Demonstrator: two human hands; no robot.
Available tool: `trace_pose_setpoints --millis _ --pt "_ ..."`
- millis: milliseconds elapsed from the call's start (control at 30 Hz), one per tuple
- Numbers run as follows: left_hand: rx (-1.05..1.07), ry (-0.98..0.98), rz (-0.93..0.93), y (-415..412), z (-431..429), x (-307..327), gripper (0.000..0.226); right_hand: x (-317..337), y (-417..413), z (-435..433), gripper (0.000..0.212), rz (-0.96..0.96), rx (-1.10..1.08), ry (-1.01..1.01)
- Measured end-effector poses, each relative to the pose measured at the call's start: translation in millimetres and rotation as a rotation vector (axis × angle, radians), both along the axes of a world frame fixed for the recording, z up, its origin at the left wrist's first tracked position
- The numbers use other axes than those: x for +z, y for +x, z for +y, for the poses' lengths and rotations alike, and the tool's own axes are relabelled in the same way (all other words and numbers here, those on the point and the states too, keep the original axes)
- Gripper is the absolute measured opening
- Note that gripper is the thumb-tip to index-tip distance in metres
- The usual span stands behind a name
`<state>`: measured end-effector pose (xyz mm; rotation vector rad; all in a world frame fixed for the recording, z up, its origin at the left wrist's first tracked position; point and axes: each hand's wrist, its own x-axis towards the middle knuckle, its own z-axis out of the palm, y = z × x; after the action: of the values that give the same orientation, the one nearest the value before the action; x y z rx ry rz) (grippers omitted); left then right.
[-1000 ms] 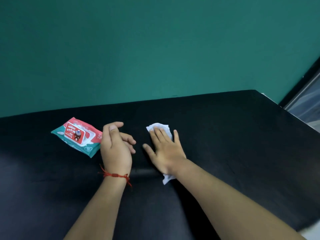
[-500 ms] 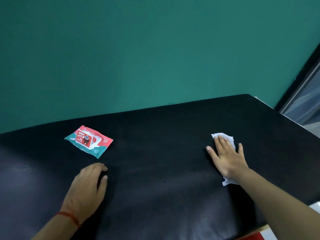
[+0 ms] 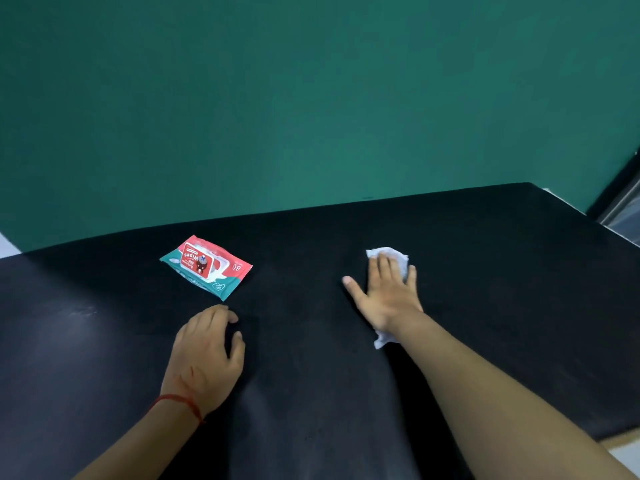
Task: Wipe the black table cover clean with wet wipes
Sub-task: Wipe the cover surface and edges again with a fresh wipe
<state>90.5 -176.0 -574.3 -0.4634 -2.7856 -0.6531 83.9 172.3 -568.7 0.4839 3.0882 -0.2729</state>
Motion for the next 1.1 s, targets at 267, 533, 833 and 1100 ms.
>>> trace_pose_setpoints --millis 267,533,833,1100 --pt "0.012 -0.004 0.005 -1.9 -1.0 -2.3 0.023 -3.4 -26.2 -118.0 0.107 0.006 0.206 -0.036" --pt "0.011 -0.001 0.023 -2.5 -2.2 -3.7 0.021 -5.6 8.3 -159.7 0.103 0.022 0.330 -0.088" --pt "0.016 -0.001 0.005 0.4 -2.1 -1.0 0.019 -1.3 69.1 -126.6 0.092 0.008 0.342 -0.048" --pt "0.004 0.003 -0.002 1.5 -2.3 -2.0 0.018 -2.8 104.5 -9.9 0.088 0.008 0.124 0.005"
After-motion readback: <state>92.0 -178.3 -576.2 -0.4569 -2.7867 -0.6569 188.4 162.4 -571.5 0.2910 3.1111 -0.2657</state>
